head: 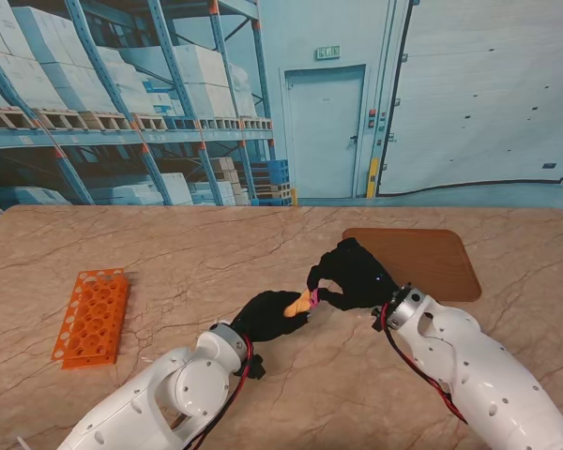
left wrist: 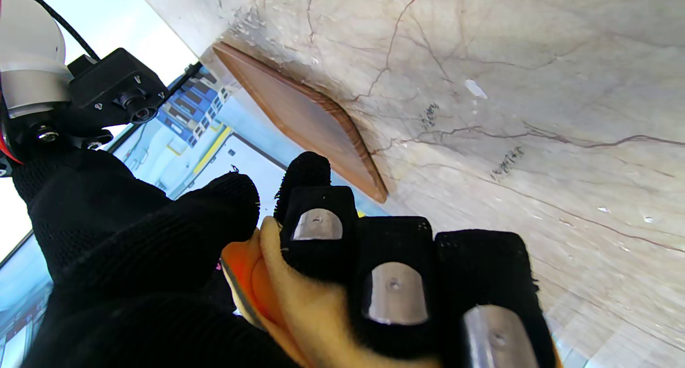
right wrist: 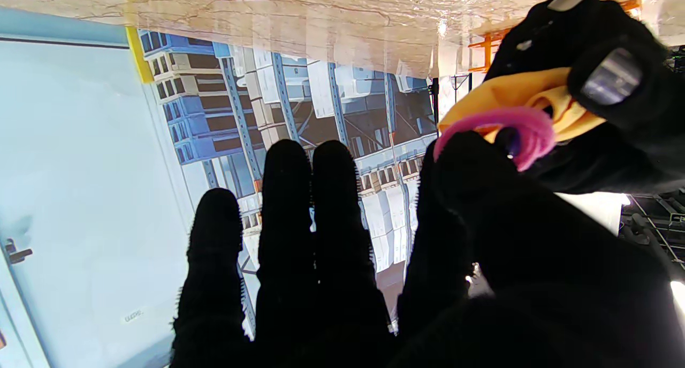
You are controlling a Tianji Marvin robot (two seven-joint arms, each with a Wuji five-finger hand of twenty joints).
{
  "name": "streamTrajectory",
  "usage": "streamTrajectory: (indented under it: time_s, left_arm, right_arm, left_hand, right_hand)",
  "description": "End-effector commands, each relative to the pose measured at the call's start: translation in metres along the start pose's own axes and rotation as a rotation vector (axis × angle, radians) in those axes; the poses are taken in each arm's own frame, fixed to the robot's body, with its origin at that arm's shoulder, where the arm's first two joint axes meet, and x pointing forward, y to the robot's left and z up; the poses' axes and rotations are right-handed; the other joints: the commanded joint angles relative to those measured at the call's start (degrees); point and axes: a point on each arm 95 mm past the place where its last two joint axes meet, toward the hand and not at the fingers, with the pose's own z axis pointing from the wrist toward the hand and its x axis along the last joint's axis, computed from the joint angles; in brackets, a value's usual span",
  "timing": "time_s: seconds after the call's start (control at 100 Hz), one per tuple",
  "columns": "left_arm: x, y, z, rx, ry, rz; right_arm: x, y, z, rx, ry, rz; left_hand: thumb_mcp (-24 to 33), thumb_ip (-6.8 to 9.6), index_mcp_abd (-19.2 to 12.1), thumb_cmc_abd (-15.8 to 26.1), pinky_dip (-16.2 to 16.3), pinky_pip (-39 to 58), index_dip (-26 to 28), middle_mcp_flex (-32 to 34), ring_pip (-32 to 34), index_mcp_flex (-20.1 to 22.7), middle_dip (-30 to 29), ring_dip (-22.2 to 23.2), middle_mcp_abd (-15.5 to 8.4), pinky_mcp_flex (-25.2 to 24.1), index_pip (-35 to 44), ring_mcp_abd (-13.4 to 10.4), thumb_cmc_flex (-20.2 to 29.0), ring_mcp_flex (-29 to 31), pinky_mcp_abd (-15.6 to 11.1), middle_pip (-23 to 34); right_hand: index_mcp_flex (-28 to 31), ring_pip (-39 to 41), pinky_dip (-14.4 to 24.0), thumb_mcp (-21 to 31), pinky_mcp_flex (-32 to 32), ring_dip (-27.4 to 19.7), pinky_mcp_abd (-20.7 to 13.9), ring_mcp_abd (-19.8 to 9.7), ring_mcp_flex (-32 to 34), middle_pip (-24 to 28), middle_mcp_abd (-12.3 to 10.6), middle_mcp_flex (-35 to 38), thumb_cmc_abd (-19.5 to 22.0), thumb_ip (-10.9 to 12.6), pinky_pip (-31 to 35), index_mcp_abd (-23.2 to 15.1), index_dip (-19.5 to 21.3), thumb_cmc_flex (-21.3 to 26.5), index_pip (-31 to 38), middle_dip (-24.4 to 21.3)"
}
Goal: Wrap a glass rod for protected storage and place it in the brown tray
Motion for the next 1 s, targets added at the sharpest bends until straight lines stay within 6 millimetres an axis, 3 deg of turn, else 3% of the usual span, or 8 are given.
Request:
streamTrajectory:
  time_s: [0.0, 0.59, 0.61, 0.69, 0.77, 0.79, 0.83, 0.99]
  left_arm:
    - [0.004, 0.003, 0.000, -0.006, 0.003, -0.005]
    - [0.004, 0.003, 0.000, -0.010, -0.007, 0.010]
    - [0.004, 0.003, 0.000, -0.010, -0.007, 0.010]
    - [0.004, 0.003, 0.000, -0.010, -0.007, 0.009]
    - [0.004, 0.003, 0.000, -0.009, -0.007, 0.009]
    - [0.004, 0.003, 0.000, -0.009, -0.007, 0.009]
    - [0.004, 0.003, 0.000, -0.009, -0.008, 0.008]
    - [0.004, 0.004, 0.000, -0.008, -0.012, 0.001]
  right_arm:
    - [0.001, 0.001, 0.002, -0.003, 0.013, -0.002]
    - [-0.001, 0.003, 0.007, 0.000, 0.047, 0.000]
    - [-0.001, 0.003, 0.007, 0.001, 0.047, 0.000]
    - [-0.001, 0.001, 0.009, 0.007, 0.050, 0.003]
    - [0.000, -0.001, 0.010, 0.012, 0.050, 0.008]
    - [0.000, -0.001, 0.010, 0.012, 0.050, 0.009]
    - [0.001, -0.002, 0.011, 0.014, 0.050, 0.012]
    - [0.002, -0.003, 0.013, 0.020, 0.055, 0.020]
  left_hand:
    - [0.0, 0.34, 1.0, 0.6, 2.5, 14.3, -0.2, 3.3, 7.3, 0.5, 0.7, 0.3, -1.9, -0.2, -0.5, 1.2, 0.9, 1.9, -6.4, 3.1]
    - [-2.6, -1.13, 1.6, 2.0, 2.6, 14.3, -0.3, 2.4, 7.3, -0.3, 0.8, 0.3, -1.2, -0.2, -1.4, 1.3, 2.9, 1.9, -6.2, 2.9]
    - [-2.8, -1.20, 1.7, 2.1, 2.6, 14.3, -0.4, 2.4, 7.3, -0.4, 0.8, 0.3, 0.1, -0.2, -1.5, 1.3, 3.0, 1.9, -6.2, 2.9]
    - [-3.4, -1.31, 1.6, 2.3, 2.6, 14.3, -0.3, 2.3, 7.3, -0.5, 0.8, 0.3, -1.4, -0.2, -1.5, 1.3, 3.4, 1.9, -6.2, 2.9]
    - [-3.9, -1.42, 1.7, 2.6, 2.6, 14.3, -0.4, 2.1, 7.3, -0.6, 0.8, 0.3, 0.0, -0.2, -1.6, 1.3, 3.7, 1.9, -6.2, 2.9]
    - [-4.1, -1.49, 1.7, 2.7, 2.6, 14.3, -0.4, 2.1, 7.3, -0.8, 0.8, 0.3, -0.9, -0.2, -1.7, 1.3, 3.7, 1.9, -6.2, 2.9]
    - [-4.3, -1.55, 1.7, 2.8, 2.6, 14.3, -0.4, 2.0, 7.3, -0.8, 0.8, 0.3, 0.3, -0.2, -1.7, 1.3, 3.9, 1.9, -6.2, 2.9]
    - [-5.1, -1.98, 1.9, 3.1, 2.6, 14.3, -0.6, 1.8, 7.3, -1.1, 0.7, 0.3, 0.4, -0.2, -2.0, 1.3, 4.5, 1.9, -6.2, 2.9]
  right_hand:
    - [-0.8, -0.2, 0.3, 2.2, -0.1, 0.1, -0.5, -1.6, -0.4, -0.2, -0.2, -1.5, 1.4, 0.7, 0.4, -3.1, 0.2, 0.7, 1.3, 0.2]
    - [1.6, -0.9, 0.1, 2.6, -0.4, 0.0, -0.1, -1.2, -0.7, -0.9, 0.2, -1.7, -0.6, 1.2, -0.6, -1.4, 0.1, -6.4, 1.7, 0.9]
    - [1.6, -0.9, 0.1, 2.5, -0.4, 0.0, -0.1, -1.1, -0.6, -0.9, 0.2, -1.7, -0.6, 1.2, -0.6, -1.4, 0.1, -6.6, 1.7, 0.9]
    - [1.5, -1.0, 0.1, 2.5, -0.5, 0.0, 0.0, -1.1, -0.7, -0.9, 0.3, -1.7, -0.7, 1.3, -0.7, -1.0, 0.0, -7.4, 1.6, 1.0]
    - [1.4, -1.1, 0.1, 2.5, -0.5, 0.0, 0.1, -1.0, -0.8, -1.0, 0.5, -1.9, -0.9, 1.4, -0.9, -0.5, 0.0, -8.3, 1.5, 1.1]
    - [1.3, -1.1, 0.1, 2.5, -0.5, 0.0, 0.1, -1.0, -0.8, -1.1, 0.5, -1.9, -1.0, 1.5, -0.9, -0.4, 0.0, -8.5, 1.4, 1.1]
    - [1.3, -1.2, 0.1, 2.4, -0.5, 0.1, 0.2, -1.0, -0.8, -1.1, 0.5, -1.9, -1.0, 1.5, -1.0, -0.2, 0.0, -8.9, 1.4, 1.1]
    - [0.9, -1.4, 0.3, 2.7, -0.6, 0.3, 0.6, -0.7, -1.1, -1.3, 0.9, -2.2, -1.7, 2.4, -1.4, 0.8, -0.1, -11.7, 0.9, 1.3]
